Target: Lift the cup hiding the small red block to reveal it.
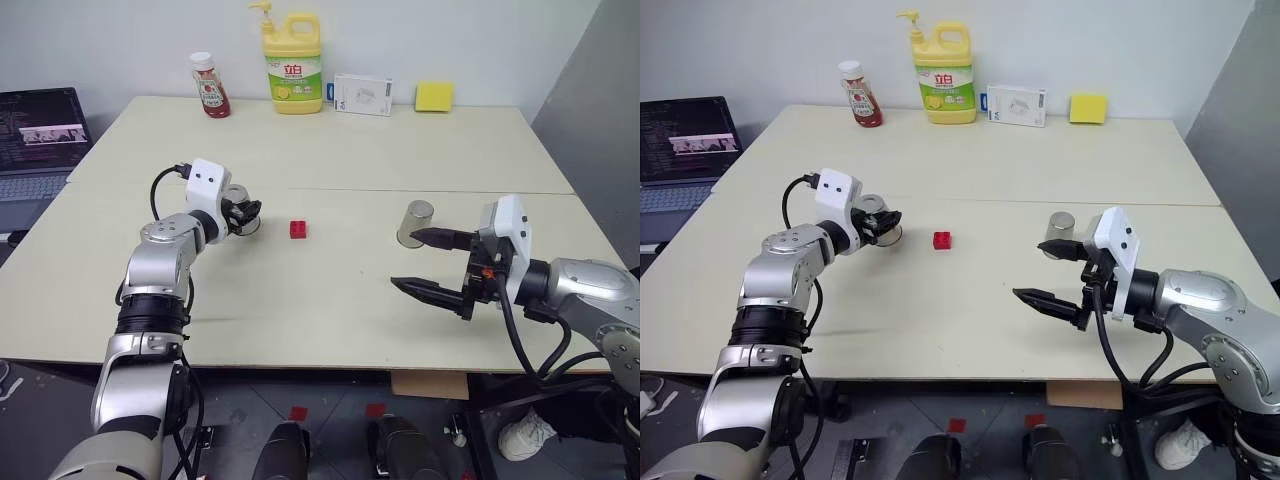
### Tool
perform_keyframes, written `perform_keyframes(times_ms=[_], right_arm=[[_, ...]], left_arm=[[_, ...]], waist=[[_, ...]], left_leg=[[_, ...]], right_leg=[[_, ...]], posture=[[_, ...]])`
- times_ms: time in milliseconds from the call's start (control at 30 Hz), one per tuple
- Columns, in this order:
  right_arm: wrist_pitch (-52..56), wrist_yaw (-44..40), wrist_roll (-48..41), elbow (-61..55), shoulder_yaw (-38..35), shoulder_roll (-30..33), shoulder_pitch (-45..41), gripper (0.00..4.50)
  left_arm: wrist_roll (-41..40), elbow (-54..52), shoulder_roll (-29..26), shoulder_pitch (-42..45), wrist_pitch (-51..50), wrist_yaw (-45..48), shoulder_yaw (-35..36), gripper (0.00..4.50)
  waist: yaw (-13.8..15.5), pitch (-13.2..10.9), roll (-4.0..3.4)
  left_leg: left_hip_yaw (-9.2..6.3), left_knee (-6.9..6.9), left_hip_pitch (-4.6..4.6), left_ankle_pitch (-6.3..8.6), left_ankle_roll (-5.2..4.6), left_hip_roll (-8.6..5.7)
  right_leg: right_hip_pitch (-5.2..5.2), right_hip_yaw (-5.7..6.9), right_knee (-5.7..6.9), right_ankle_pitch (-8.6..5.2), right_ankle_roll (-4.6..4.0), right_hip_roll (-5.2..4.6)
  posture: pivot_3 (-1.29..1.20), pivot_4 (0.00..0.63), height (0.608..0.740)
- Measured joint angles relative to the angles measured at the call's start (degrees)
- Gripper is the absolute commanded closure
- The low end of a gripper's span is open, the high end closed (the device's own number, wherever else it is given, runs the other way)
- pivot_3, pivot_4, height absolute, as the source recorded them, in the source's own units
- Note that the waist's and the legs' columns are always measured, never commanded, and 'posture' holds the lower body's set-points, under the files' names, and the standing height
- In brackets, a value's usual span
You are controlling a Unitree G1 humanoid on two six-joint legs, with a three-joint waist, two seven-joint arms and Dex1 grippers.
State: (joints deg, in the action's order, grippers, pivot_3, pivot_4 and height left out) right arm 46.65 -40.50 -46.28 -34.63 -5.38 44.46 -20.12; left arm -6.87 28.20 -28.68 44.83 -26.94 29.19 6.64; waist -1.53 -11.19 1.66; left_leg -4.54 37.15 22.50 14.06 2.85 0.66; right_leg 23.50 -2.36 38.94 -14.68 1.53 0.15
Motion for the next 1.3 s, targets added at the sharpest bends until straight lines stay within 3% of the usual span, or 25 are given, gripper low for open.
perform_keyframes(times_ms=[333,367,533,767,1067,1167,1300], right_arm=[[0.0,-0.5,0.1,0.5,0.0,0.0,-0.2,0.00],[0.0,-0.5,0.0,0.5,0.0,0.0,-0.2,0.00],[0.1,-0.4,0.0,0.5,0.0,0.0,-0.2,0.00],[0.5,0.7,-1.0,0.5,-0.1,-0.3,-0.2,0.00],[-0.3,1.3,-1.3,0.7,-0.4,-0.6,-0.2,0.00],[-2.6,1.8,1.1,1.3,-0.7,-0.7,-0.5,0.00],[-4.4,1.0,3.5,2.4,-1.3,0.3,0.0,0.00]], left_arm=[[0.7,13.4,1.5,4.4,5.0,-1.0,-0.2,1.79],[0.5,14.3,1.9,5.0,5.0,-1.0,-0.1,1.23],[0.4,15.1,2.5,6.1,5.4,-1.0,0.0,0.07],[0.5,13.3,1.6,6.1,6.1,-1.2,0.0,0.01],[0.0,-7.7,-1.9,3.0,2.5,0.2,0.0,0.01],[-1.7,-20.2,-9.2,-3.1,-0.4,7.4,-1.0,0.01],[-5.5,-28.0,-18.7,-10.5,-5.6,15.2,1.0,0.01]], waist=[[-0.1,0.0,0.00],[-0.1,0.0,0.00],[-0.1,0.0,0.00],[-0.2,0.0,0.00],[-0.4,0.0,0.00],[-0.9,0.0,0.00],[-1.0,0.0,-0.01]], left_leg=[[0.00,-0.06,0.00,0.00,0.00,0.01],[0.00,-0.06,0.00,0.00,0.00,0.00],[0.00,-0.06,0.00,0.00,0.00,0.00],[0.00,-0.06,-0.01,0.00,0.00,0.02],[0.04,-0.08,-0.03,0.00,0.01,0.00],[0.10,-0.17,-0.11,0.00,0.01,0.05],[0.08,-0.18,-0.14,0.00,0.00,0.11]], right_leg=[[0.01,0.01,-0.01,0.00,0.00,0.00],[0.01,0.01,-0.01,0.00,0.00,0.00],[0.01,0.00,-0.01,0.00,0.00,0.00],[0.01,0.01,0.01,0.00,-0.01,0.00],[0.01,-0.04,-0.01,0.00,-0.01,-0.05],[0.04,-0.09,0.03,-0.01,-0.03,-0.03],[0.04,-0.05,0.04,-0.05,-0.09,0.05]], posture=[[0.00,0.150,0.740],[0.00,0.150,0.740],[0.00,0.150,0.740],[0.00,0.150,0.740],[0.00,0.150,0.740],[0.00,0.150,0.740],[0.00,0.150,0.740]])
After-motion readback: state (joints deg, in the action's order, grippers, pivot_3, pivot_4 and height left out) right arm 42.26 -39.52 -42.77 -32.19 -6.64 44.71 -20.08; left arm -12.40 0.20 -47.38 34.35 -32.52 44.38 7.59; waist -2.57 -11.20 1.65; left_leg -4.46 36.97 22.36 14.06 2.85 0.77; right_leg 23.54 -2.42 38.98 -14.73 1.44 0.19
